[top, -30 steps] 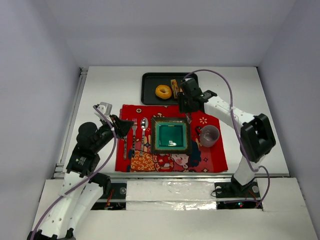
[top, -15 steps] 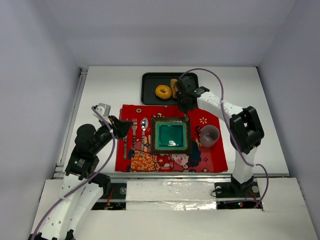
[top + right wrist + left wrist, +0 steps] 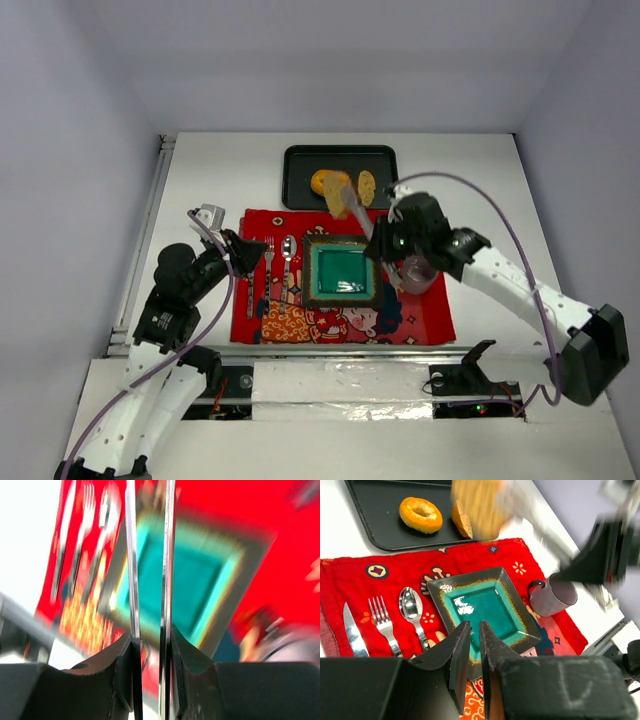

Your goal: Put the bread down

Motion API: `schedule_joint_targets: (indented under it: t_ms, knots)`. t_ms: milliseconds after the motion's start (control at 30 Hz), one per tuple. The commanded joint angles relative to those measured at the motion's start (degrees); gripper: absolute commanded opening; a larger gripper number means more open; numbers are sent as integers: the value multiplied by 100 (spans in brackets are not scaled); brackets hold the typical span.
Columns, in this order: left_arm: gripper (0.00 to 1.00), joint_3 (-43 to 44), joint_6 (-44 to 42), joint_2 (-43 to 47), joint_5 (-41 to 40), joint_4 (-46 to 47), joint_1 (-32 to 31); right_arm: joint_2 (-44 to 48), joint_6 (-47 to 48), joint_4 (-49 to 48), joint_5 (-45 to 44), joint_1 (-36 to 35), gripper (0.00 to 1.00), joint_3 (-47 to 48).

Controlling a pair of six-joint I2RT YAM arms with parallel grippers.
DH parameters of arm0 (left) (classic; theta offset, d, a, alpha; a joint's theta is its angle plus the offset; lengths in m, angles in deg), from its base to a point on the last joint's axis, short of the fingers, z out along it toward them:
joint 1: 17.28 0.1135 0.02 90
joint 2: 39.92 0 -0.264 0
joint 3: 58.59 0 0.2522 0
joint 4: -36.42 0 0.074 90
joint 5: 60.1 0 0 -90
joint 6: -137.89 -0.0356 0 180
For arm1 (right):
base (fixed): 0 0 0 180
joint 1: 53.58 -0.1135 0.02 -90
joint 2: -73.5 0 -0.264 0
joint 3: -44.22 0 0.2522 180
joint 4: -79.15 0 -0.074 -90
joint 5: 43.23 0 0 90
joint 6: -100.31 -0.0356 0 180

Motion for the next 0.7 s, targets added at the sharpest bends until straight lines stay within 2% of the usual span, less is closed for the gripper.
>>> schedule_joint_targets:
  t_ms: [0,133,300,400,500,533,667]
  knots:
    - [11,-78,-54,81,76,242,36,601,-576,-312,939,-336,32,-876]
    - [11,-104,-19,108,85,268,36,1236,-1121,-699,1387,-757,32,-1939]
    - [11,-95,-19,38,85,268,36,1387,-1499,-1261,1678,-977,32,-2329]
    - [11,-95,-10,81,59,251,36,1255,-1473,-1253,1564,-978,34,-2303]
    - [11,-121,16,125,41,268,36,1106,-1438,-1139,1354,-978,44,-2233]
    - [11,-121,7,126,41,259,36,1070,-1412,-1052,1153,-978,53,-2206]
    - [11,-113,-19,64,120,268,36,1087,-1280,-604,756,-978,63,-2004]
